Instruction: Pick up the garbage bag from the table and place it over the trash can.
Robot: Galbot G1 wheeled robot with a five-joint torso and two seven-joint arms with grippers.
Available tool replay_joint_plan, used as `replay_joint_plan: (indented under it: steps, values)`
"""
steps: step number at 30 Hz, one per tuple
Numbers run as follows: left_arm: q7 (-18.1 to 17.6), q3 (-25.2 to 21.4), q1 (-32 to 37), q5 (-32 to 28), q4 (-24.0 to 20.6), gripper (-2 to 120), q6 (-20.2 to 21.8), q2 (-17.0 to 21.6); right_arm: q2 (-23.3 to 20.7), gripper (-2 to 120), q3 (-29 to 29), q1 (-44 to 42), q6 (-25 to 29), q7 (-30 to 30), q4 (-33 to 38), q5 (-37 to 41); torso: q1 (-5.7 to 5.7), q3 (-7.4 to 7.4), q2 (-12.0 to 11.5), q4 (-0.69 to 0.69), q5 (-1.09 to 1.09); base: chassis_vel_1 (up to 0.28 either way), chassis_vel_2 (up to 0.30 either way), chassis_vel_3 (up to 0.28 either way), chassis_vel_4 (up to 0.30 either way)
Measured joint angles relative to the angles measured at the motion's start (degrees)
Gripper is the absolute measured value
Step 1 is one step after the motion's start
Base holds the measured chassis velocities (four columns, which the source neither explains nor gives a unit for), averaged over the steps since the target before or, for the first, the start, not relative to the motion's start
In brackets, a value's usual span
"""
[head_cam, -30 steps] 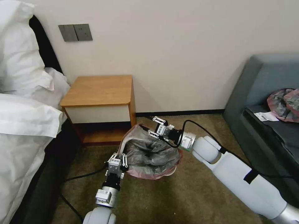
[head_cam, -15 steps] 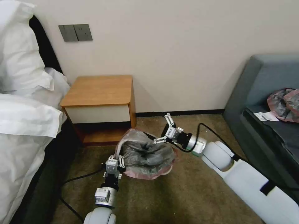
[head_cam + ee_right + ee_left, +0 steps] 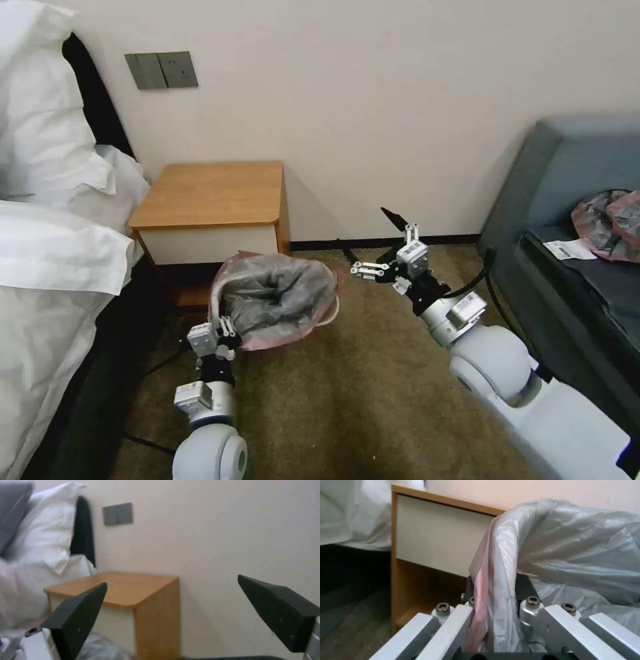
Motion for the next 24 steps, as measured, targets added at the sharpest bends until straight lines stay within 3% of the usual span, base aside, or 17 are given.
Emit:
replay_joint_plan:
  steps: [7,16,24]
  values:
    - [-0.7,0.0,-0.1,-1.6,-1.1,7,0.0,-0.7,6.1,100,0.8,-4.2,-0.9,3.0,0.8,7.7,0.00,0.00,0.0,-0.01,0.00,0.000,0.000,0.000,0.000]
    - [-0.7,0.5,0.1,-1.5,-1.6,7,-0.3,-1.0,9.7,100,1.2,-5.4,-3.0,2.7,-0.2,15.7,0.00,0.00,0.0,-0.01,0.00,0.000,0.000,0.000,0.000]
    - [-0.7,0.3,-0.2,-0.8,-2.1,7,-0.4,-1.1,10.6,100,-0.1,-6.7,-5.1,1.5,-1.2,15.4,0.00,0.00,0.0,-0.01,0.01,0.000,0.000,0.000,0.000]
